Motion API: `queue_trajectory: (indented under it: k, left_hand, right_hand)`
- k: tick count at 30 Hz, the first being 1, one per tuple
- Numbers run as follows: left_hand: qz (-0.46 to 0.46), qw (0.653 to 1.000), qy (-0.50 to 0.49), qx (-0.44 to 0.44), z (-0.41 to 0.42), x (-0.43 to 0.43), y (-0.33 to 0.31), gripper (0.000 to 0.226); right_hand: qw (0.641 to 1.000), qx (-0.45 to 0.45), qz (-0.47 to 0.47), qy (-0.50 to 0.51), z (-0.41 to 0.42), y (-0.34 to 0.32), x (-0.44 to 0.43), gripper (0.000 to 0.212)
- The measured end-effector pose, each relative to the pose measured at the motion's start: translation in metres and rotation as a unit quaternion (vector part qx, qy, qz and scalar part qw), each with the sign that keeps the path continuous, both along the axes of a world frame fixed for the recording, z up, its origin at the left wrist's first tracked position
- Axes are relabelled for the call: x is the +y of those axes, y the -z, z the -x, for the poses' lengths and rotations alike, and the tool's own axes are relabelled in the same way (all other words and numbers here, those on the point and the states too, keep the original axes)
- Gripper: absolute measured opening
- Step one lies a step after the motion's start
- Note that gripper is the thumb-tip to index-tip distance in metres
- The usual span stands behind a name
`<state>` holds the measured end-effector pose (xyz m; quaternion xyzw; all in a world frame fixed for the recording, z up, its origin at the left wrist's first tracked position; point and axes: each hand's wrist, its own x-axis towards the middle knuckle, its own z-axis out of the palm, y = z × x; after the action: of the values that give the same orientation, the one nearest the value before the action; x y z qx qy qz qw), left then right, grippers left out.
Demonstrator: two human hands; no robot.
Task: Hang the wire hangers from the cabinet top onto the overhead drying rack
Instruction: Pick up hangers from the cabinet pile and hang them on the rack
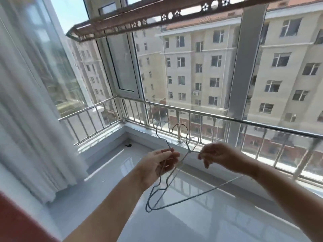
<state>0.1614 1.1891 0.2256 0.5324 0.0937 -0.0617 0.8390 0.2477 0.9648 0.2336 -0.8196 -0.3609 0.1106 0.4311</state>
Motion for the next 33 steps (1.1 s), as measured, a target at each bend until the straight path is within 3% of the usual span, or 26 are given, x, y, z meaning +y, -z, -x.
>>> queue_trajectory:
  k: [9, 13, 17, 20, 26, 33]
  left_hand:
    - [-0.009, 0.971, -0.240, -0.007, -0.050, 0.188, -0.027, 0.017]
    - [-0.027, 0.955, -0.295, -0.015, -0.084, 0.259, -0.040, 0.022]
    - [-0.053, 0.946, -0.318, -0.011, -0.124, 0.315, -0.052, 0.022]
    - [-0.048, 0.939, -0.339, -0.026, -0.153, 0.357, -0.063, 0.021]
    - [-0.057, 0.934, -0.349, -0.055, -0.219, 0.445, -0.096, 0.017]
    - [-0.094, 0.945, -0.293, -0.107, -0.307, 0.549, -0.144, 0.018]
  right_hand:
    - [0.996, 0.084, -0.028, -0.030, -0.082, -0.005, 0.159, 0.012]
    - [0.987, 0.140, -0.077, -0.028, -0.132, -0.012, 0.236, 0.017]
    - [0.935, 0.305, -0.179, -0.015, -0.181, -0.034, 0.318, 0.022]
    - [0.902, 0.377, -0.209, -0.039, -0.214, -0.056, 0.377, 0.022]
    - [0.898, 0.378, -0.216, -0.071, -0.275, -0.088, 0.479, 0.020]
    - [0.911, 0.304, -0.278, -0.024, -0.343, -0.130, 0.585, 0.016]
